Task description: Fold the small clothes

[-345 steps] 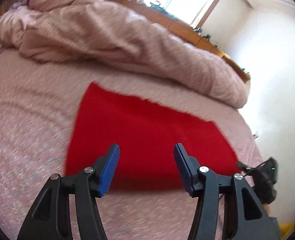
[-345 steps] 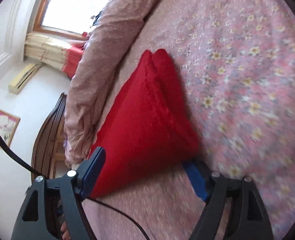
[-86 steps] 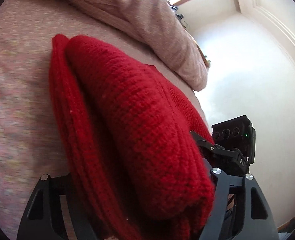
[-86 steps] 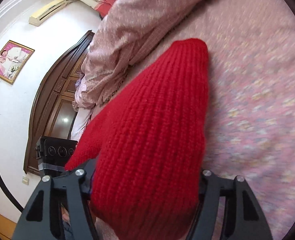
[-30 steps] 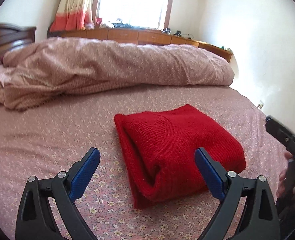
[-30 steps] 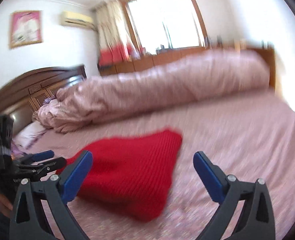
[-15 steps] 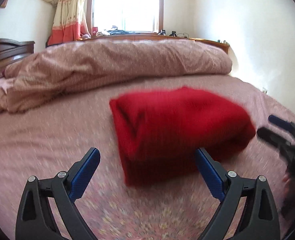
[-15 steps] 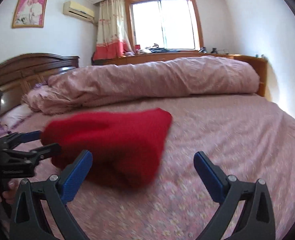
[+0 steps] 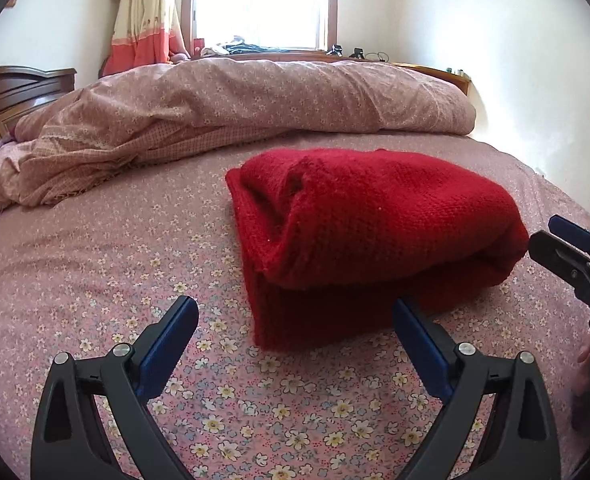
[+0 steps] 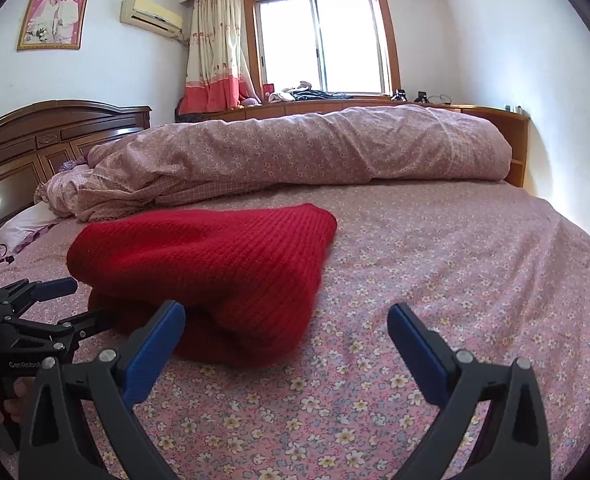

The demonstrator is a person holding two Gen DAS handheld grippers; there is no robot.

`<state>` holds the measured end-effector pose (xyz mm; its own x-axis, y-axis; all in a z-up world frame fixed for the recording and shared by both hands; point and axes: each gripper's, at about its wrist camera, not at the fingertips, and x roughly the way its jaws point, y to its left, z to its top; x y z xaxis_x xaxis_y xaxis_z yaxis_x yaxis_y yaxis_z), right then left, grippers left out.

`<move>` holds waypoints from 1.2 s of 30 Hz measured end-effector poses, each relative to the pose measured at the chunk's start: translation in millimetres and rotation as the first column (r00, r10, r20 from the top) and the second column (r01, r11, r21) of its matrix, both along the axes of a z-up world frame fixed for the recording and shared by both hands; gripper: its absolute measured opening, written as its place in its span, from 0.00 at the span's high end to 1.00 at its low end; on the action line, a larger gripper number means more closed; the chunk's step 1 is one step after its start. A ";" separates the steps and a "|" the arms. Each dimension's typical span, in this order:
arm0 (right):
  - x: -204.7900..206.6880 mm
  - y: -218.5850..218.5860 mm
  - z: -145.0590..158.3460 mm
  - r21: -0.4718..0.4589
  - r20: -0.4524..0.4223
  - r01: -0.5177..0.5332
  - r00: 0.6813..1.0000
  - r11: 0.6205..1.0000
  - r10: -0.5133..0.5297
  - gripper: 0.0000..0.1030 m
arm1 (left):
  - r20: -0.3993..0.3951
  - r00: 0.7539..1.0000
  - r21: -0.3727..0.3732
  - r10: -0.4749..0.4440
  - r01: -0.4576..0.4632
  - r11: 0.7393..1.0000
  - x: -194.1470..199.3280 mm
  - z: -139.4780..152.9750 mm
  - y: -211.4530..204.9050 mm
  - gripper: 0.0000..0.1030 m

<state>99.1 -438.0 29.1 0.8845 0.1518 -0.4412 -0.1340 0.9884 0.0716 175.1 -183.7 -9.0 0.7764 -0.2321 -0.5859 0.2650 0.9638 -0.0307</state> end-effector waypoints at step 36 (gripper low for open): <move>3.4 6.2 -2.1 -0.039 -0.016 -0.006 1.000 0.999 0.005 0.00 | -0.026 1.000 -0.026 0.008 -0.009 1.000 6.8 -4.6 7.7 0.09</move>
<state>102.5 -431.8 26.9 0.8766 0.1387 -0.4608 -0.1382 0.9898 0.0348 181.9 -175.9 -13.6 0.7632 -0.2411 -0.5995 0.2559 0.9647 -0.0622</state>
